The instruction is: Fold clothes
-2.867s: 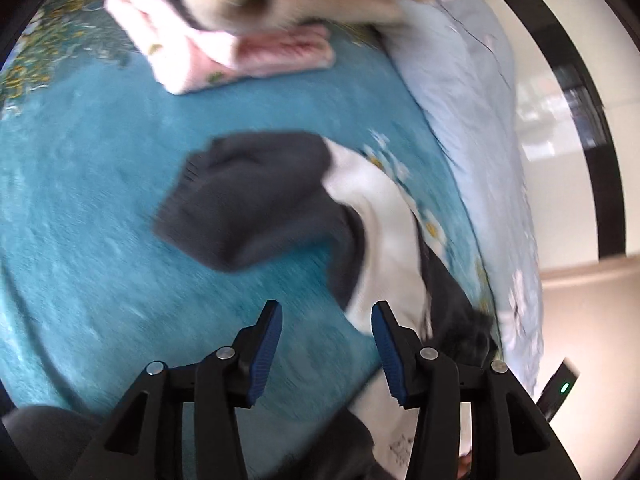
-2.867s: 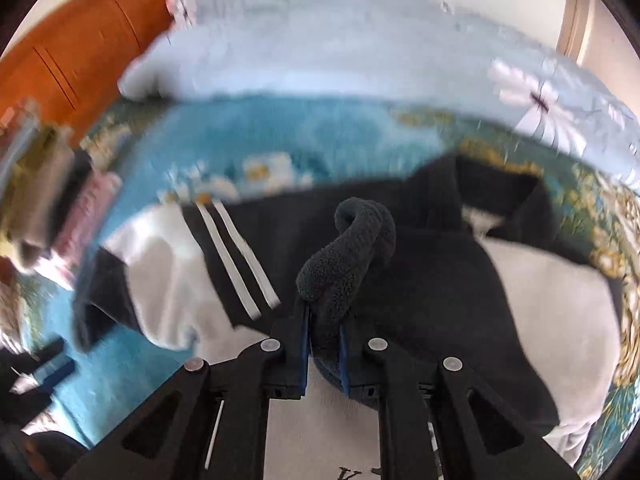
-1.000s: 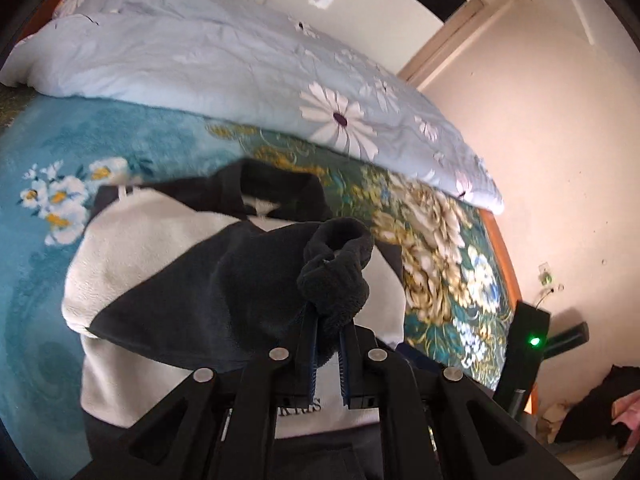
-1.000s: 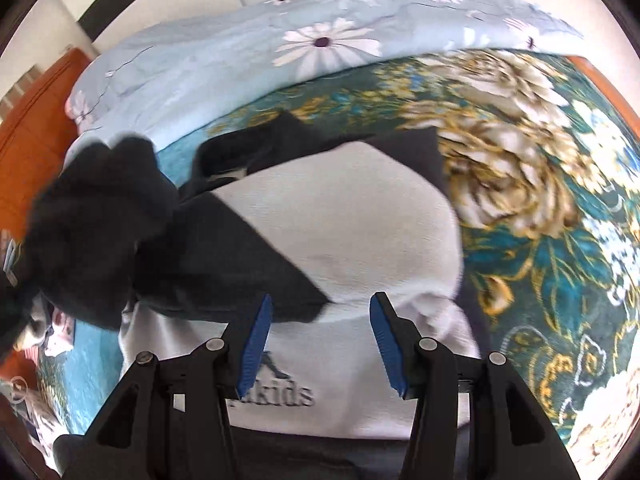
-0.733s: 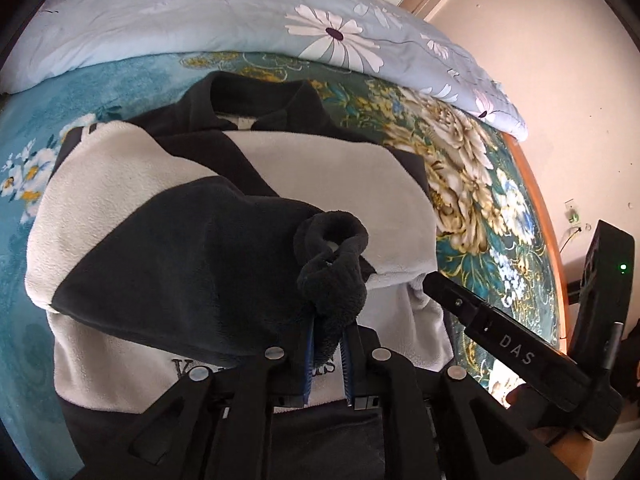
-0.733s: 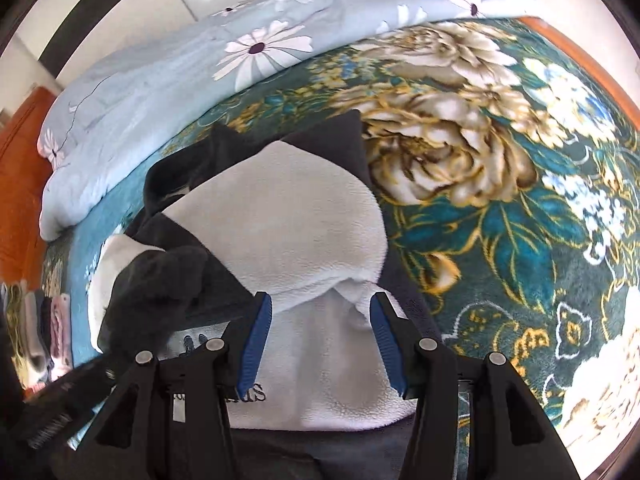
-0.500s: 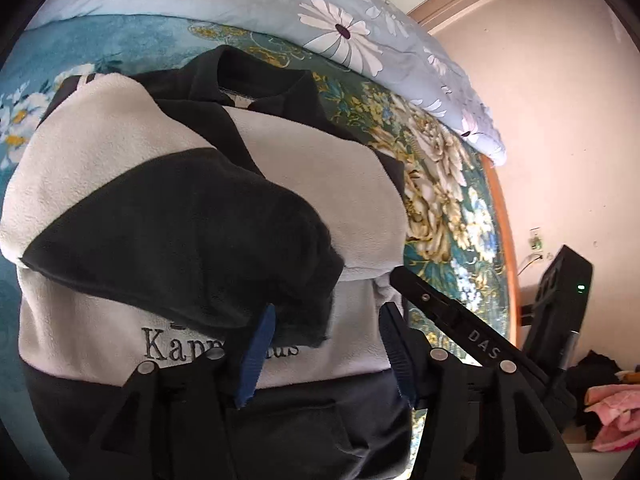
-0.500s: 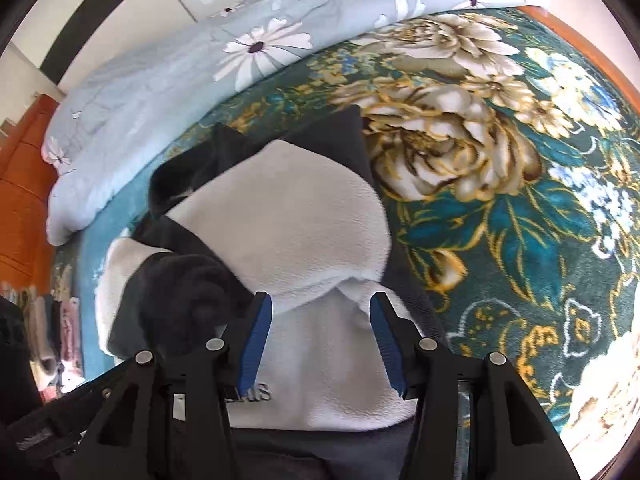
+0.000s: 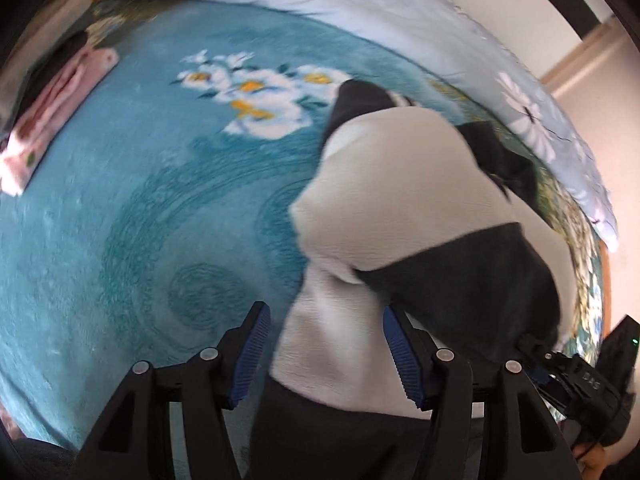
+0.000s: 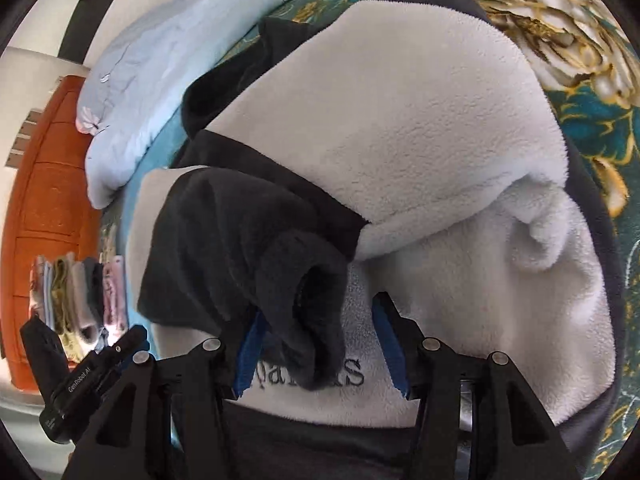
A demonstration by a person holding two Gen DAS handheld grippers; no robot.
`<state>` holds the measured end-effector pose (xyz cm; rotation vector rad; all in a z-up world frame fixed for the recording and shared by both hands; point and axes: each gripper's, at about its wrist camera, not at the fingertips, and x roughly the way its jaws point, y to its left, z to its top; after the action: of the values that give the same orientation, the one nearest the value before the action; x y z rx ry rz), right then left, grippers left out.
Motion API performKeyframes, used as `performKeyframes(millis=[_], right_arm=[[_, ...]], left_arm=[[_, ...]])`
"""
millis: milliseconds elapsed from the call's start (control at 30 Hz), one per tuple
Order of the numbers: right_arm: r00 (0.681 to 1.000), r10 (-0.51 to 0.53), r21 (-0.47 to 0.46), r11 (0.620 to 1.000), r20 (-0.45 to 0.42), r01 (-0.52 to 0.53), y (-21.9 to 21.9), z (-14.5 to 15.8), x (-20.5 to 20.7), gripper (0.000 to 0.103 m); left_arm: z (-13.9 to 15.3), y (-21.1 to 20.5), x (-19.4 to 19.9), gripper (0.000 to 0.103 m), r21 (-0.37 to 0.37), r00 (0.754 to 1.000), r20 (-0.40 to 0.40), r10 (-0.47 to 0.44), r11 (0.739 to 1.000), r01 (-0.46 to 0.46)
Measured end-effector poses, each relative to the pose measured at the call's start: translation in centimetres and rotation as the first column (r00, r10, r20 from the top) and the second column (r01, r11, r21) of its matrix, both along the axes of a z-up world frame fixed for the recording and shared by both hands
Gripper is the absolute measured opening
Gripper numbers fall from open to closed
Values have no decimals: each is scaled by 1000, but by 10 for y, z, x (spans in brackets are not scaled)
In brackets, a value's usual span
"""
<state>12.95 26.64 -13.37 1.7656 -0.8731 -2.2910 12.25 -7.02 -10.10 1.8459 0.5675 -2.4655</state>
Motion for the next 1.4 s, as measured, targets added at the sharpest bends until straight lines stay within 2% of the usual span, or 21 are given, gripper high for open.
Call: performKeyframes(millis=[33,133,233,267,333,367,433,467,533,633,700,800,900,1100,1133,1200,1400], right_arm=[[1000,1,5,1000,4,-1,-4,0,-1,55],[1000,3,20,1000,15,-3,-15,-2,-5,21],[993,96,82,993,-74,-90,-26,32,-10,17],[981,137,136,984,-138,-118,-27,52,-10,17],[938,228,257,953,-262,-160,-30,94,-11,17],[913,263,315,935,-313,-161,-29,111,-10,17],[886,271,351,927,-376,-134,-16,135,-13,17],[887,251,344,932,-388,-113,-7,140,-17,17],[910,192,324,944,-366,-69,14,131,-27,17],[970,94,299,954,-225,-23,43,88,-44,17],[989,42,282,959,-139,-1,59,56,-44,17],[994,-25,242,969,-103,50,87,40,-36,17],[985,-32,251,965,-170,75,89,55,-36,17],[997,-11,340,940,-72,35,86,31,-52,20],[999,-20,338,940,-40,32,87,22,-56,22],[999,-35,333,942,-27,42,90,15,-60,22],[998,-27,296,954,-51,41,99,30,-44,28]], left_arm=[[-4,-2,0,63,1,1000,7,10,1000,-10],[-11,-5,0,63,13,1000,17,23,1000,-23],[-12,-4,-2,63,16,1000,17,20,1000,-20],[-12,-4,-3,63,18,1000,15,18,1000,-19],[-9,-3,-7,63,29,1000,7,21,999,-21],[-8,-3,-9,63,32,1000,4,23,999,-23],[-7,-2,-12,63,38,999,-1,32,999,-32],[-7,-1,-14,63,44,999,0,34,998,-34],[-11,0,-17,63,44,999,12,44,998,-44],[-18,-1,-19,63,39,998,35,58,997,-59],[-23,-6,-17,63,51,996,53,68,996,-70],[-25,-12,-13,63,57,996,56,66,996,-69],[-28,-16,-12,63,70,996,63,65,995,-69],[-28,-18,-6,63,115,997,61,49,992,-55],[-28,-19,-4,63,118,997,61,38,992,-45],[-28,-21,-1,63,123,998,57,23,992,-30],[-22,-26,6,63,164,999,33,-8,986,2]])
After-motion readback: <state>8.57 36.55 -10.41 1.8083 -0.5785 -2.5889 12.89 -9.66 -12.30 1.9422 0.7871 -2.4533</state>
